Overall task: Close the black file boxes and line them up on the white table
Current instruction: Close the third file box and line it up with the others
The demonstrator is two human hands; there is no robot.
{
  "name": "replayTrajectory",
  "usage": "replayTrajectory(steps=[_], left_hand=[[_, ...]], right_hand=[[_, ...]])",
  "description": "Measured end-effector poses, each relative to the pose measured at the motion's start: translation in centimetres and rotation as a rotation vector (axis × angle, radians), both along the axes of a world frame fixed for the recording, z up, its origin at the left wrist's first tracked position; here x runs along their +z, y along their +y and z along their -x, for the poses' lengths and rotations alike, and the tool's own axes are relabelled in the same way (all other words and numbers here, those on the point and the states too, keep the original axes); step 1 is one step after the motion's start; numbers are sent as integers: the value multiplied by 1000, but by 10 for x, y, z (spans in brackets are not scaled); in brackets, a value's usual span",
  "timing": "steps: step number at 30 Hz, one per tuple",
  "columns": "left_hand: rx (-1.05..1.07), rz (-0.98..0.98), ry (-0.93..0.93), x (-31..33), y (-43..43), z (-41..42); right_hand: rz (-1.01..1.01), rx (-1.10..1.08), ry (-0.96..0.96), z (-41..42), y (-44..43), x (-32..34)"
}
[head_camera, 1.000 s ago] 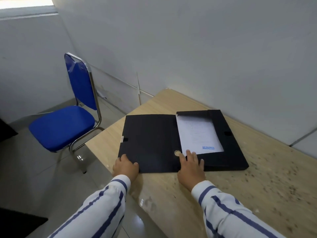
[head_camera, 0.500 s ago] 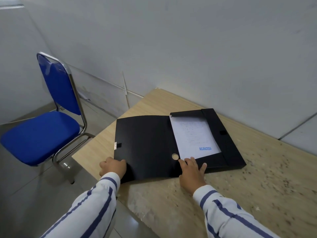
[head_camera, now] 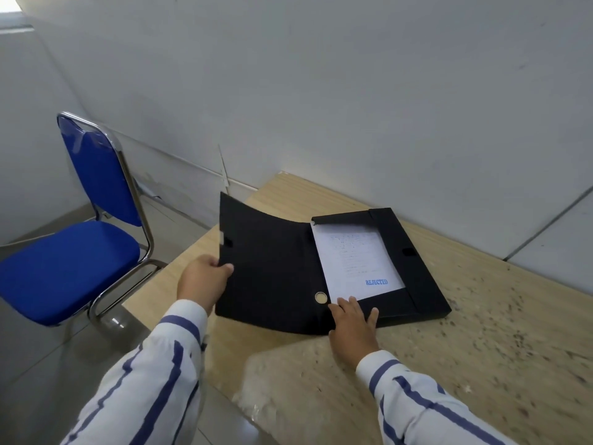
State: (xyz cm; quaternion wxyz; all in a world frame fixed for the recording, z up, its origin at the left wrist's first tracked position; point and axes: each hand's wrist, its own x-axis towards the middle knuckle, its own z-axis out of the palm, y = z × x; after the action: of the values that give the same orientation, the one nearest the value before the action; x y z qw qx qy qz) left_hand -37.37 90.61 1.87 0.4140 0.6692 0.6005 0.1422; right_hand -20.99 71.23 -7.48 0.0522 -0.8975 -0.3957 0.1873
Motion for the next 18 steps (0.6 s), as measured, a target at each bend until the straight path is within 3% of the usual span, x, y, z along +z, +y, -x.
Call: replayTrajectory(steps=[4,9,14,18], left_hand=[[-167,-19,-161,50,-26,-40],[-346,4,-371,65,-75,-97],[-454,-8,-365,28,-107,-147],[-529,34,-190,-11,-114,-169]], right_hand=[[-108,-18,64,-4,-6,9],[-388,-169,236,-27,-21,24],[-508,-353,305,-70,-44,43],[-552,-513,373,-114,-67,48]])
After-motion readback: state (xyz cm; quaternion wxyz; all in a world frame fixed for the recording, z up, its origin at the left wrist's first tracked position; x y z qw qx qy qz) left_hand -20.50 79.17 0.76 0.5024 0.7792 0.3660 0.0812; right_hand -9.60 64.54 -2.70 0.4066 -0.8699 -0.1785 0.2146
